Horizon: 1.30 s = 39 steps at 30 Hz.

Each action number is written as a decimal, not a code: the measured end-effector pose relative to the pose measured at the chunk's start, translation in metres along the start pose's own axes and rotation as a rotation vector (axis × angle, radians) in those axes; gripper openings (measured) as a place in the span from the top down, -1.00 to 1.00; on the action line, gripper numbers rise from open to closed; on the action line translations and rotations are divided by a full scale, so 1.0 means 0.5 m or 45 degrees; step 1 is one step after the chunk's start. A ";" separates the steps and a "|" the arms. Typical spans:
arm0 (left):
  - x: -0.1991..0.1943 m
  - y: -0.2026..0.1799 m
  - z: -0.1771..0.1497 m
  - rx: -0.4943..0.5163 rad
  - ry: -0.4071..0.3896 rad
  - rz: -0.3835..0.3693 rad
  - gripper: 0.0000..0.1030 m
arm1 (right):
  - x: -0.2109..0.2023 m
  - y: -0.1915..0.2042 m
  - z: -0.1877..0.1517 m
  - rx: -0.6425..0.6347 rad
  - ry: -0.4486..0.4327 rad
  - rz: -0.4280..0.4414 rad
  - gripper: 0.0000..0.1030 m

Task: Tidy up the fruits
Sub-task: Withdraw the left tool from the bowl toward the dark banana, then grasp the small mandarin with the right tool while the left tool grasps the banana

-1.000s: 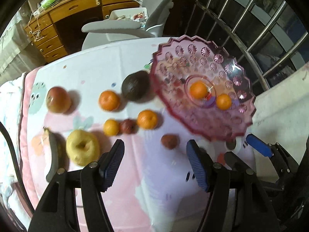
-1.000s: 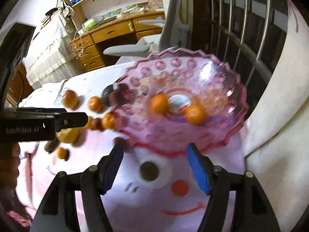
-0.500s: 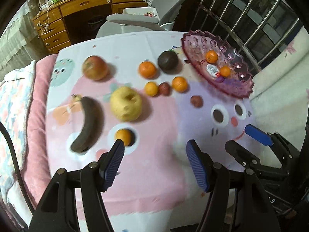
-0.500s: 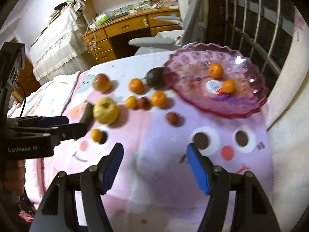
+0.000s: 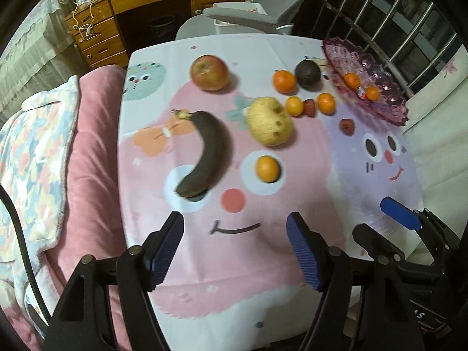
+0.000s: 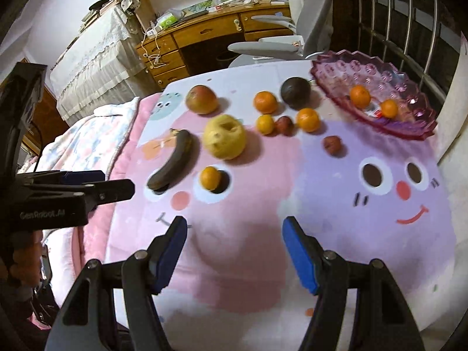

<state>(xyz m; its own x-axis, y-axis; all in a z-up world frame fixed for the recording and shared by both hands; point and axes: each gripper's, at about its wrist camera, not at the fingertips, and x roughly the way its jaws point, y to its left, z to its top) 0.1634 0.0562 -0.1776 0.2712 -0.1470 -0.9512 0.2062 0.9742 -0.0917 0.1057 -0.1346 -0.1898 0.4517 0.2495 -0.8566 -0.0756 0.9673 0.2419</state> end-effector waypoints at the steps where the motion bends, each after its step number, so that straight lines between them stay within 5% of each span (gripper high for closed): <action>1: 0.001 0.009 -0.001 -0.001 0.008 0.004 -0.41 | 0.006 0.009 -0.001 0.014 0.008 0.018 -0.33; 11: 0.034 0.099 0.042 -0.001 0.058 0.022 -0.60 | 0.065 0.116 0.018 -0.121 0.045 0.083 -0.33; 19: 0.118 0.121 0.103 0.007 0.098 -0.020 -0.70 | 0.134 0.170 0.013 -0.296 -0.044 0.033 -0.32; 31: 0.257 0.116 0.153 -0.048 0.163 -0.097 -0.70 | 0.230 0.127 0.019 -0.285 -0.118 -0.165 -0.09; 39: 0.308 0.096 0.161 -0.037 0.179 -0.041 -0.66 | 0.282 0.107 0.017 -0.299 -0.084 -0.179 0.08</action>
<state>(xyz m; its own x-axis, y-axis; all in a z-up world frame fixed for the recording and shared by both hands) 0.2907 0.0662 -0.3048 0.1303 -0.1550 -0.9793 0.1852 0.9741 -0.1295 0.1731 -0.0480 -0.2936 0.5287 0.1161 -0.8408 -0.2084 0.9780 0.0040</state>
